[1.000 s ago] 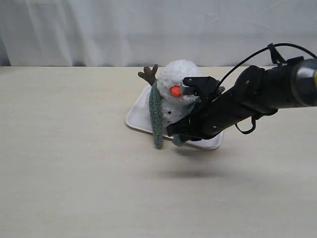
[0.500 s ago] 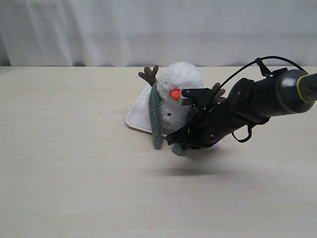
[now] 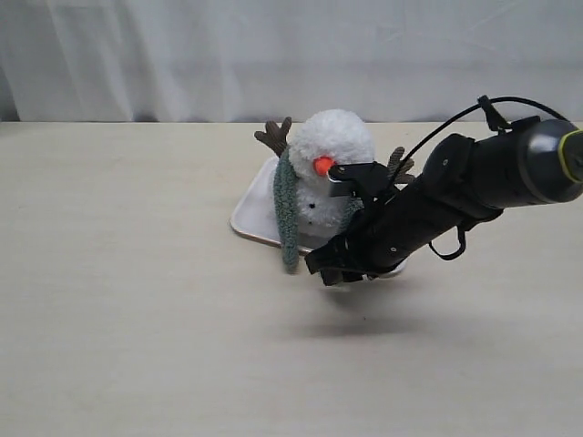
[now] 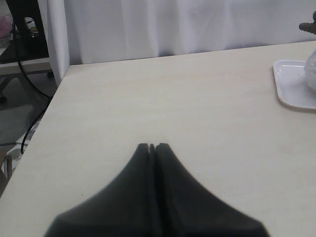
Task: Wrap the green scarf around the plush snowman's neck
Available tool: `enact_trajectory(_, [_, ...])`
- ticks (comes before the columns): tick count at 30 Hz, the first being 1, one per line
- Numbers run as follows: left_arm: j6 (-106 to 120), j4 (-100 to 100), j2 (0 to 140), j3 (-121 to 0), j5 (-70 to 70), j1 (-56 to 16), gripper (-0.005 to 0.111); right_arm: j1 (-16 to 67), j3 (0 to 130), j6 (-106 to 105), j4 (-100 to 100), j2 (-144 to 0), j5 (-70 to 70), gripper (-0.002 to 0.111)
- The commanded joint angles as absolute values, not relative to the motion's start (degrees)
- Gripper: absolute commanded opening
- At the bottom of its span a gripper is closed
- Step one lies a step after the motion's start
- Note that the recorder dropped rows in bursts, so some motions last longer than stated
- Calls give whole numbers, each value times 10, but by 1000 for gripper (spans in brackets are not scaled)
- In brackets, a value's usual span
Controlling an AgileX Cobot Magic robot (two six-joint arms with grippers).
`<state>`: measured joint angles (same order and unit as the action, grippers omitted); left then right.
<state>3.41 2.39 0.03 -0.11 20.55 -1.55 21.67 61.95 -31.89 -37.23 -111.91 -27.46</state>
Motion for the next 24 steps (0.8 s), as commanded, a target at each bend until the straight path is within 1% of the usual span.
enact_trajectory(1, [36, 24, 0, 0, 198, -20, 0, 215, 619, -328, -372, -1096, -326, 44])
enact_trajectory(4, [36, 24, 0, 0, 198, -20, 0, 215, 619, -329, -372, -1080, -361, 46])
enact_trajectory(8, [36, 24, 0, 0, 199, -20, 0, 215, 619, -344, -372, -1046, -403, 46])
enact_trajectory(12, [36, 24, 0, 0, 199, -20, 0, 215, 619, -347, -372, -999, -408, 46])
enact_trajectory(17, [36, 24, 0, 0, 199, -20, 0, 215, 619, -350, -372, -922, -371, 46])
enact_trajectory(22, [36, 24, 0, 0, 199, -20, 0, 215, 619, -353, -358, -866, -300, 46])
enact_trajectory(24, [36, 24, 0, 0, 199, -20, 0, 215, 619, -340, -328, -847, -251, 46])
